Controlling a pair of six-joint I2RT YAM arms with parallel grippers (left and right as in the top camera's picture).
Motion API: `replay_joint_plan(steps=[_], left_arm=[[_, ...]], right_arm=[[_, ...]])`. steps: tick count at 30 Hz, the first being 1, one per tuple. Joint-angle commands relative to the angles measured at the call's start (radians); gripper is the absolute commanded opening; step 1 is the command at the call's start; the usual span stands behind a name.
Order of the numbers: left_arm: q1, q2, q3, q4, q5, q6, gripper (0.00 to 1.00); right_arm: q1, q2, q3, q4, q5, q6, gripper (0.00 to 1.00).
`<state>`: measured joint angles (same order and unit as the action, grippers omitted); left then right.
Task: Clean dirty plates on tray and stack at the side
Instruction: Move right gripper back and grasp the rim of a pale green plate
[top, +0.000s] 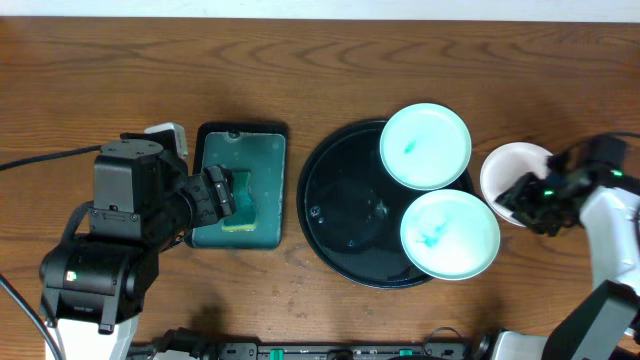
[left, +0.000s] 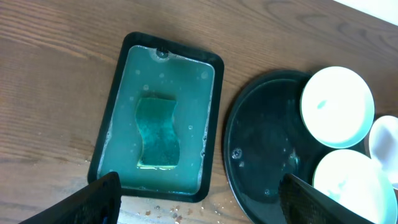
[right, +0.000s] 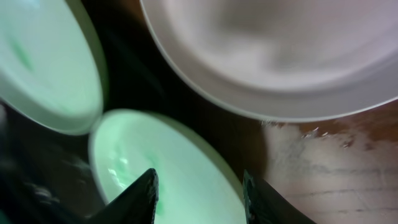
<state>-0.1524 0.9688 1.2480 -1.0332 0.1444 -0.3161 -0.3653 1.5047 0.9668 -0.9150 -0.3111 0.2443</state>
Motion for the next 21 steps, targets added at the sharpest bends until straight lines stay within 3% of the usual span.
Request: replay_joint_plan(steps=[1,6,8,12,21], left_arm=[[0.003,-0.002,0.007,-0.003,0.002,0.005,0.81],[0.003,-0.002,0.007,-0.003,0.002,0.005,0.81],[0.003,-0.002,0.007,-0.003,0.002,0.005,0.81],[0.003,-0.002,0.007,-0.003,0.002,0.005,0.81],[0.003,-0.002,0.007,-0.003,0.002,0.005,0.81]], right_arm=[[0.087,0.001,-0.075,0.012,0.158,-0.011,0.42],[0.158,0.001,-0.181,0.117,0.195,0.024,0.4],[0.177,0.001,-0.208,0.147,0.194,0.024,0.21],[0.205,-0.007,-0.2,0.137,0.19,0.024,0.01],[0.299,-0.144,-0.156,0.073,0.04,0.024,0.01]])
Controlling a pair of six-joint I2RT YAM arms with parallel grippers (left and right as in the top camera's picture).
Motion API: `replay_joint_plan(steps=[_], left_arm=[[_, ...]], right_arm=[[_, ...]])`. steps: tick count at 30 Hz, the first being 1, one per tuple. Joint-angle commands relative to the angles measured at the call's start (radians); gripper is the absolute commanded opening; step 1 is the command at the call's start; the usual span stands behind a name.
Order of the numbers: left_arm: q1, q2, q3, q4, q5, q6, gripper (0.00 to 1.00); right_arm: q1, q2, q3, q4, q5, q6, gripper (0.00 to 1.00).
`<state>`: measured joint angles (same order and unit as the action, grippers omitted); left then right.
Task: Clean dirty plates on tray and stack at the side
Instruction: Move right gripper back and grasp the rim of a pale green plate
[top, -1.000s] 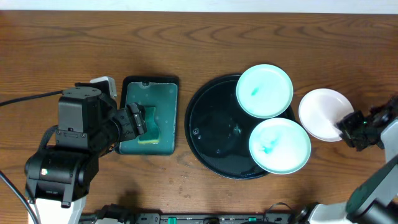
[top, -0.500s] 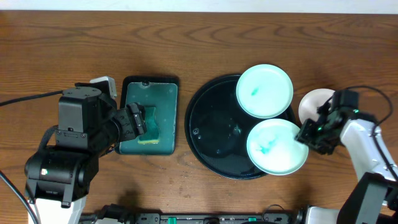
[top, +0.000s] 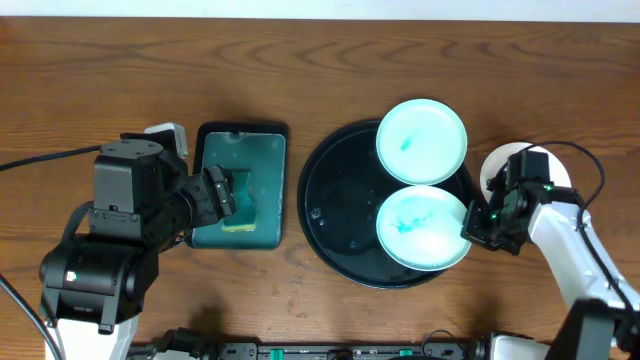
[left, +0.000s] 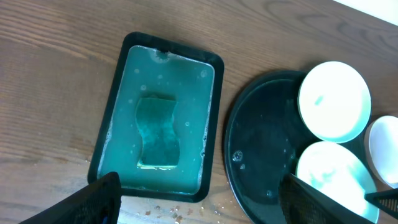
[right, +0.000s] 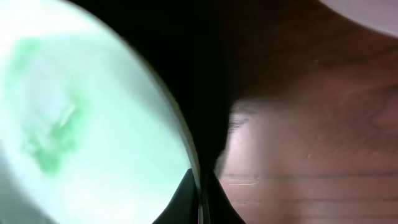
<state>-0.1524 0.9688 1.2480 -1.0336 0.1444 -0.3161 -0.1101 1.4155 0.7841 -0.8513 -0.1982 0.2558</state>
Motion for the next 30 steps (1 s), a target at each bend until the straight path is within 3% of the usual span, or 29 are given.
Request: replay_joint_plan(steps=[1,8,14,16,19,24,27,30], left_arm=[[0.003,-0.002,0.007,-0.003,0.002,0.005,0.81],[0.003,-0.002,0.007,-0.003,0.002,0.005,0.81],[0.003,-0.002,0.007,-0.003,0.002,0.005,0.81],[0.003,-0.002,0.007,-0.003,0.002,0.005,0.81],[0.003,-0.002,0.007,-0.003,0.002,0.005,0.81],[0.003,-0.002,0.007,0.01,0.001,0.005,0.81],[0.003,-0.002,0.007,0.064,0.003,-0.005,0.81],[0.003,-0.002,0.007,0.067,0.005,-0.056,0.81]], right_arm=[[0.066,-0.071,0.027,0.021,-0.097,0.013,0.01],[0.277,-0.076,0.013,0.177,-0.014,0.052,0.01],[0.4,0.038,0.008,0.3,0.14,0.154,0.01],[0.419,0.072,0.008,0.331,0.128,0.108,0.12],[0.436,0.089,0.01,0.352,0.046,-0.1,0.29],[0.437,0.057,0.033,0.309,0.037,-0.213,0.28],[0.437,0.034,0.034,0.303,0.039,-0.147,0.25],[0.437,0.039,0.031,0.239,0.044,0.056,0.26]])
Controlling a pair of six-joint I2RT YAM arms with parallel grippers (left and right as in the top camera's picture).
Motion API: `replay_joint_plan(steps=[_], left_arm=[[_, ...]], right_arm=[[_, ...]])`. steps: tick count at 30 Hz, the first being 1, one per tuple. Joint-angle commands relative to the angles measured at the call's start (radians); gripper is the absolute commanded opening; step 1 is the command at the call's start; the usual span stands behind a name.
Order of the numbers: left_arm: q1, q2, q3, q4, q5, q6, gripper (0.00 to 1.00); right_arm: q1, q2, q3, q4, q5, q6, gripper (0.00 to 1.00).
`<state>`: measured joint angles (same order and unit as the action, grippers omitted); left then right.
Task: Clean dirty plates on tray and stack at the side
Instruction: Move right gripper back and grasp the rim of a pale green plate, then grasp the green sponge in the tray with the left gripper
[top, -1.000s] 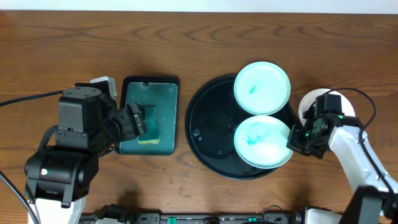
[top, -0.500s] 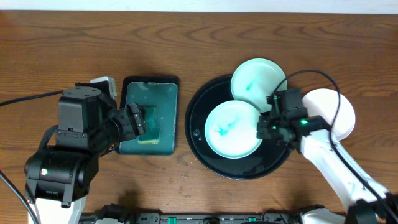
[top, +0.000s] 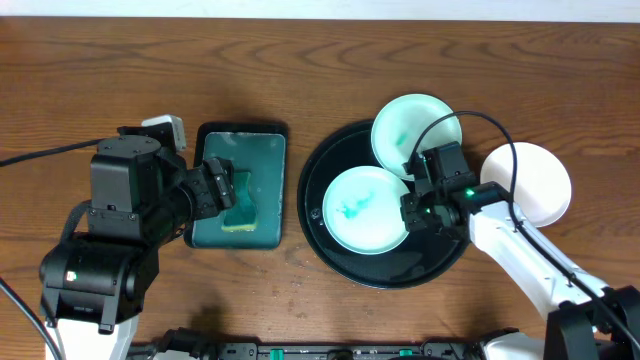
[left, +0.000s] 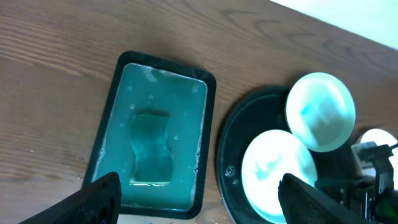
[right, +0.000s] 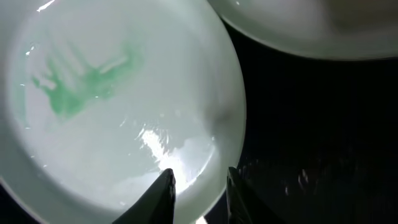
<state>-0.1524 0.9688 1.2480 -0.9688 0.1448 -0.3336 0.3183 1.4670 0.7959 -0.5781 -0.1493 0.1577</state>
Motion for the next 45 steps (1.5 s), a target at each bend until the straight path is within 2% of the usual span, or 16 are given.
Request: replay_joint_plan(steps=[1,3,6,11,16,18,21,28,31,33,34,35,36,41,45], left_arm=[[0.003,-0.002,0.007,0.002,0.005,-0.038,0.81],[0.003,-0.002,0.007,0.002,0.005,-0.038,0.81],[0.003,-0.002,0.007,0.002,0.005,-0.038,0.81],[0.003,0.0,0.007,0.001,0.005,-0.038,0.81],[0.003,0.018,0.007,-0.017,0.005,-0.038,0.81],[0.003,0.024,0.007,-0.028,0.005,-0.038,0.81],[0.003,0.037,0.006,-0.058,0.005,-0.037,0.81],[0.003,0.095,0.006,-0.134,0.005,0.046,0.81],[0.002,0.145,0.003,-0.163,0.005,0.048,0.81],[0.002,0.184,-0.003,-0.166,0.004,0.053,0.81],[0.002,0.208,-0.006,-0.165,0.005,0.053,0.8],[0.002,0.232,-0.009,-0.164,0.005,0.053,0.8],[0.002,0.257,-0.013,-0.164,0.005,0.055,0.79],[0.002,0.402,-0.027,-0.158,0.003,0.068,0.69],[0.003,0.511,-0.043,-0.113,0.0,0.063,0.66]], right_arm=[[0.009,-0.01,0.018,-0.064,-0.004,0.216,0.28],[0.009,-0.006,0.005,-0.107,-0.005,0.338,0.31],[0.019,-0.006,-0.034,-0.1,-0.013,0.439,0.29],[0.043,-0.006,-0.144,0.064,-0.007,0.544,0.28],[0.041,-0.006,-0.178,0.119,0.01,0.578,0.13],[0.04,-0.006,-0.178,0.119,0.01,0.574,0.01],[0.04,-0.008,-0.173,0.146,0.001,0.463,0.01],[0.04,-0.01,-0.096,0.154,-0.019,-0.048,0.01],[0.04,-0.01,-0.079,0.152,-0.01,-0.107,0.01],[0.037,-0.01,-0.078,0.15,-0.003,-0.107,0.04],[0.034,-0.01,-0.078,0.144,0.006,-0.1,0.16],[0.031,-0.01,-0.078,0.136,0.023,-0.08,0.32],[0.025,-0.01,-0.078,0.129,0.039,-0.051,0.35],[-0.014,-0.015,-0.076,0.101,0.053,0.052,0.36],[-0.038,-0.056,-0.075,0.085,0.015,0.053,0.35]])
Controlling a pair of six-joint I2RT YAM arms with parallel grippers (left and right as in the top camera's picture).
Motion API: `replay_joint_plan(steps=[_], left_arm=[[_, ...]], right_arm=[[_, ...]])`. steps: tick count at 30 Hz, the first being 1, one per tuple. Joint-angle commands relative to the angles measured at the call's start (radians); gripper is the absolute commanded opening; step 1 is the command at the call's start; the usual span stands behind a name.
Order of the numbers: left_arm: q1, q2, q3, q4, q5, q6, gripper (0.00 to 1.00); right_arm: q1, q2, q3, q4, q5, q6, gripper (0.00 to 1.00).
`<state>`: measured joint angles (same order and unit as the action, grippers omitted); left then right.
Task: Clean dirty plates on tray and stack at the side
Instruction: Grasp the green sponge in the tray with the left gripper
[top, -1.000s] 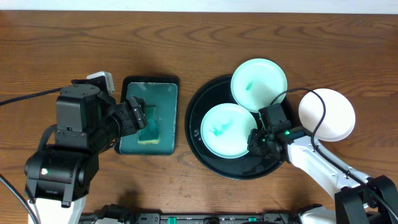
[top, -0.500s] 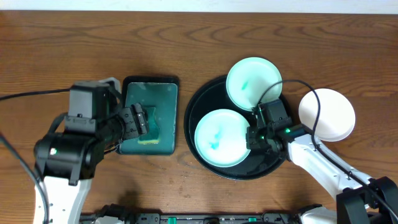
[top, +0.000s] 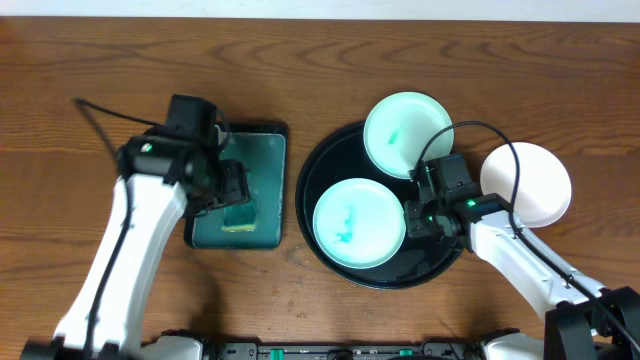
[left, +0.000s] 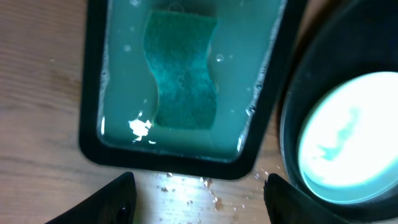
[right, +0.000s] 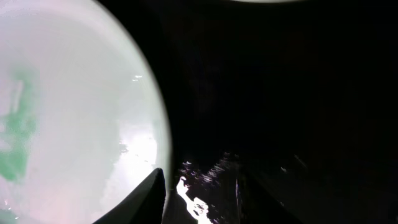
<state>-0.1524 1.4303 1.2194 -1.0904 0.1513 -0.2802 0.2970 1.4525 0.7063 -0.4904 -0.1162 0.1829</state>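
Two white plates smeared with green lie on the round black tray (top: 330, 170): one at its back rim (top: 407, 123), the other at its left-centre (top: 358, 222). My right gripper (top: 415, 220) stands open at the nearer plate's right rim. In the right wrist view the plate (right: 68, 124) lies beside the left finger and wet tray floor shows in the gripper (right: 199, 199) gap. A green sponge (left: 183, 74) lies in a soapy basin (left: 93, 81). My left gripper (left: 199, 199) hangs open just above it with nothing between its fingers.
A clean white plate (top: 527, 185) rests on the wooden table right of the tray. The basin (top: 262, 160) stands left of the tray, with a narrow strip of table between them. Drops of water dot the wood (left: 205, 183) near the basin's front edge.
My left arm has reached out and dropped close over the basin and sponge, still open. The nearer dirty plate sits slightly further left, and its rim is no longer between my right fingers.
My right gripper was by the clean plate, with one dirty plate at the tray's right edge. Then it stood at that plate's right rim. Later the plate lay mid-tray, and now left of centre. My left gripper stayed back and open, then came down over the sponge.
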Motion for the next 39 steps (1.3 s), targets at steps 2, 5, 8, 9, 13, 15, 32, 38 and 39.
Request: replay_joint_plan(steps=[2,5,8,9,13,15,32,38,39], left_arm=[[0.003,0.101,-0.022,0.029,-0.036,-0.041,0.66],[0.003,0.19,-0.024,0.069,-0.074,-0.081,0.62],[0.003,0.289,-0.024,0.133,-0.073,-0.081,0.5],[0.003,0.318,-0.024,0.152,-0.072,-0.081,0.48],[0.003,0.43,-0.024,0.193,-0.073,-0.081,0.41],[0.003,0.473,-0.024,0.197,-0.074,-0.085,0.36],[0.005,0.348,-0.01,0.141,-0.047,-0.076,0.07],[0.005,0.191,-0.01,0.115,-0.047,-0.061,0.07],[0.005,0.174,-0.01,0.111,-0.047,-0.061,0.07]], right_arm=[[-0.021,-0.076,0.015,-0.008,-0.05,0.008,0.35],[-0.021,-0.129,0.015,-0.023,-0.055,0.007,0.35],[-0.021,-0.171,0.015,-0.026,-0.078,0.008,0.35],[-0.021,-0.176,0.015,-0.026,-0.084,0.008,0.35],[-0.021,-0.178,0.015,-0.03,-0.084,0.014,0.34],[-0.021,-0.178,0.015,-0.034,-0.084,0.021,0.34],[-0.021,-0.178,0.015,-0.049,-0.041,0.077,0.29],[-0.021,-0.174,0.014,-0.04,0.026,0.123,0.31],[-0.021,-0.17,0.014,-0.035,0.026,0.123,0.31]])
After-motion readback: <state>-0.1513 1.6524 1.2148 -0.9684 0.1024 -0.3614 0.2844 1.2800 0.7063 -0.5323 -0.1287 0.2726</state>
